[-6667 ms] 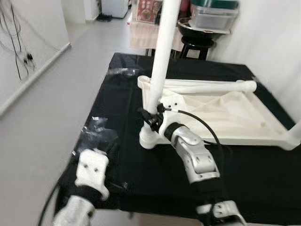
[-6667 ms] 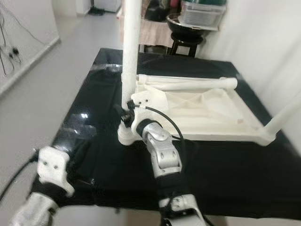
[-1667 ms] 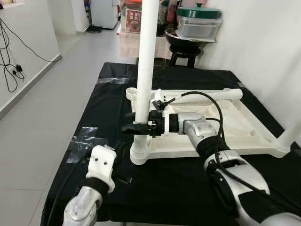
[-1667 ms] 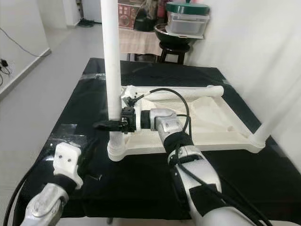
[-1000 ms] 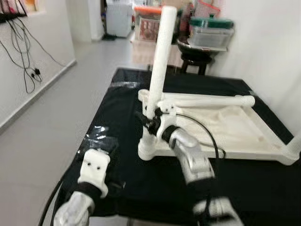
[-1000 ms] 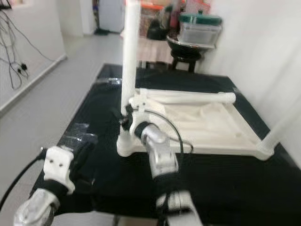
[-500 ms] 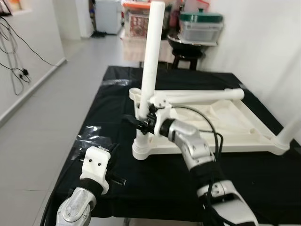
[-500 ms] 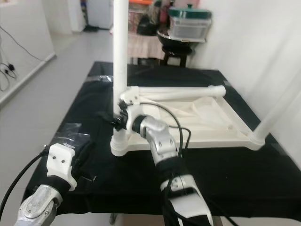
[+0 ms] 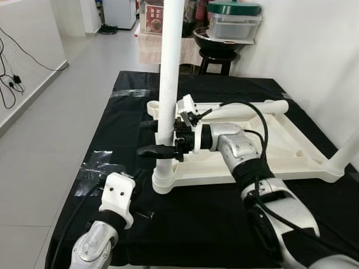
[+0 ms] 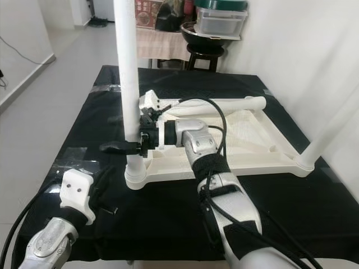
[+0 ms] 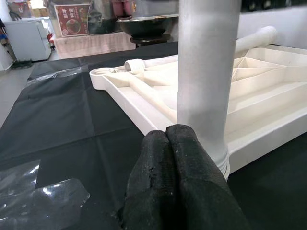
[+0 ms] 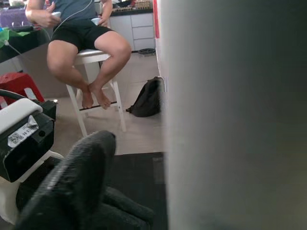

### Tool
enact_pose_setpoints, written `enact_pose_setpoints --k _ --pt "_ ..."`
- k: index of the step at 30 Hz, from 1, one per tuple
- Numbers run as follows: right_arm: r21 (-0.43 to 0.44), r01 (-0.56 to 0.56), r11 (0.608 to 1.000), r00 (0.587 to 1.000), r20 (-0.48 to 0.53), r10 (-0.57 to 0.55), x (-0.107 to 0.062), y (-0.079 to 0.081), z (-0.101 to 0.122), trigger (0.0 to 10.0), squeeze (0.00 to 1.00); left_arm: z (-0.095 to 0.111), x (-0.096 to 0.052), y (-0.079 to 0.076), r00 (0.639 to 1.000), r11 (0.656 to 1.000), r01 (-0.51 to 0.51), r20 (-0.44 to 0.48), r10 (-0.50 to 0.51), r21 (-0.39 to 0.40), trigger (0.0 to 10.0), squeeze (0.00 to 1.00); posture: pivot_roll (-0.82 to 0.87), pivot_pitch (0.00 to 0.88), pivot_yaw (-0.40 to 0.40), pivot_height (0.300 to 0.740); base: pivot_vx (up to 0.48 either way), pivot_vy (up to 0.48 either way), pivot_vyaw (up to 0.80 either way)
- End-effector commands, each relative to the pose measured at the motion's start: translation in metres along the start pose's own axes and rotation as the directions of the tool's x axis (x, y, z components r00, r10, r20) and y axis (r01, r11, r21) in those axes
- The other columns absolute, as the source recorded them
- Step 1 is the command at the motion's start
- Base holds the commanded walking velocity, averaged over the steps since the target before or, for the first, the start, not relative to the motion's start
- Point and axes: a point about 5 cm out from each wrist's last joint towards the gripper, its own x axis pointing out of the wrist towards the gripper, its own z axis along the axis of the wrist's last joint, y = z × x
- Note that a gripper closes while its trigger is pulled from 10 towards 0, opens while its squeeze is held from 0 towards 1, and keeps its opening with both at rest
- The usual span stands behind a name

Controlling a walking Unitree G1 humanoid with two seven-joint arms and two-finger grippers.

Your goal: Building children table

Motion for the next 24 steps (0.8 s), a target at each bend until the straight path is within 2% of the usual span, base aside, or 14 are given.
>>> enact_pose_setpoints --k 1,6,9,12,15,16,17,18,19,20,21,22,23,24 --pt "0.026 -0.05 0.998 0.999 -0.011 0.051 0.006 0.002 0.0 0.0 0.0 -0.002 -0.001 -0.003 1.0 1.0 0.001 -0.008 -0.001 -0.006 10.0 0.0 0.11 0.0 -0.12 0.74 0.0 0.0 0.0" --pt "0.049 -0.026 0.998 1.0 0.011 0.025 -0.011 -0.002 -0.001 0.0 0.0 -0.001 -0.002 -0.005 1.0 1.0 0.003 -0.007 -0.003 -0.009 10.0 0.0 0.1 0.0 -0.115 0.74 0.0 0.0 0.0" --pt "0.028 0.014 1.0 1.0 0.009 -0.014 -0.028 -0.003 -0.005 0.0 0.0 -0.001 -0.001 -0.006 1.0 1.0 0.007 -0.005 -0.007 -0.012 10.0 0.0 0.09 0.0 -0.114 0.74 0.0 0.0 0.0" --pt "0.015 0.048 0.999 0.999 0.0 -0.048 -0.035 -0.004 -0.007 0.0 0.0 -0.001 -0.001 -0.006 1.0 1.0 0.008 -0.005 -0.008 -0.012 10.0 0.0 0.08 0.0 -0.113 0.74 0.0 0.0 0.0" --pt "0.008 0.291 0.957 0.956 -0.039 -0.291 -0.04 -0.005 -0.026 0.0 0.0 0.0 -0.003 -0.006 1.0 1.0 0.007 -0.003 -0.007 -0.01 10.0 0.0 0.06 0.005 -0.129 0.74 0.0 0.0 0.0" --pt "0.008 0.291 0.957 0.956 -0.039 -0.291 -0.04 -0.005 -0.026 0.0 0.0 0.0 -0.003 -0.006 1.0 1.0 0.007 -0.003 -0.007 -0.01 10.0 0.0 0.06 0.005 -0.129 0.74 0.0 0.0 0.0" --pt "0.025 0.494 0.869 0.869 -0.006 -0.494 -0.031 -0.008 -0.034 0.0 0.0 0.0 -0.003 -0.005 1.0 1.0 0.006 -0.002 -0.006 -0.01 10.0 0.0 0.05 0.009 -0.137 0.74 0.0 0.0 0.0" --pt "0.05 0.622 0.781 0.782 0.014 -0.624 -0.027 -0.009 -0.039 0.0 0.0 0.001 -0.004 -0.004 1.0 1.0 0.005 -0.002 -0.005 -0.01 10.0 0.0 0.05 0.009 -0.137 0.74 0.0 0.0 0.0" --pt "0.05 0.622 0.781 0.782 0.014 -0.624 -0.027 -0.009 -0.039 0.0 0.0 0.001 -0.004 -0.004 1.0 1.0 0.005 -0.002 -0.005 -0.01 10.0 0.0 0.05 0.009 -0.137 0.74 0.0 0.0 0.0" --pt "0.15 0.785 0.602 0.612 -0.036 -0.79 -0.025 -0.007 -0.053 0.0 0.0 0.001 -0.003 -0.003 1.0 1.0 0.003 -0.001 -0.003 -0.008 10.0 0.0 0.05 0.019 -0.124 0.74 0.0 0.0 0.0" --pt "0.15 0.785 0.602 0.612 -0.036 -0.79 -0.025 -0.007 -0.053 0.0 0.0 0.001 -0.003 -0.003 1.0 1.0 0.003 -0.001 -0.003 -0.008 10.0 0.0 0.05 0.019 -0.124 0.74 0.0 0.0 0.0" --pt "0.166 0.808 0.566 0.584 -0.097 -0.806 -0.018 0.007 -0.069 0.0 0.0 0.001 -0.003 -0.003 1.0 1.0 0.002 -0.002 -0.002 -0.007 10.0 0.0 0.05 0.019 -0.124 0.74 0.0 0.0 0.0" --pt "0.147 0.769 0.622 0.638 -0.107 -0.763 -0.006 0.024 -0.078 0.0 0.0 0.001 -0.003 -0.003 1.0 1.0 0.002 -0.002 -0.002 -0.005 10.0 0.0 0.06 0.03 -0.116 0.74 0.0 0.0 0.0" --pt "0.114 0.752 0.65 0.659 -0.082 -0.748 0.001 0.024 -0.073 0.0 0.0 0.001 -0.002 -0.002 1.0 1.0 0.002 -0.005 -0.002 -0.003 10.0 0.0 0.05 0.007 -0.092 0.74 0.0 0.0 0.0"
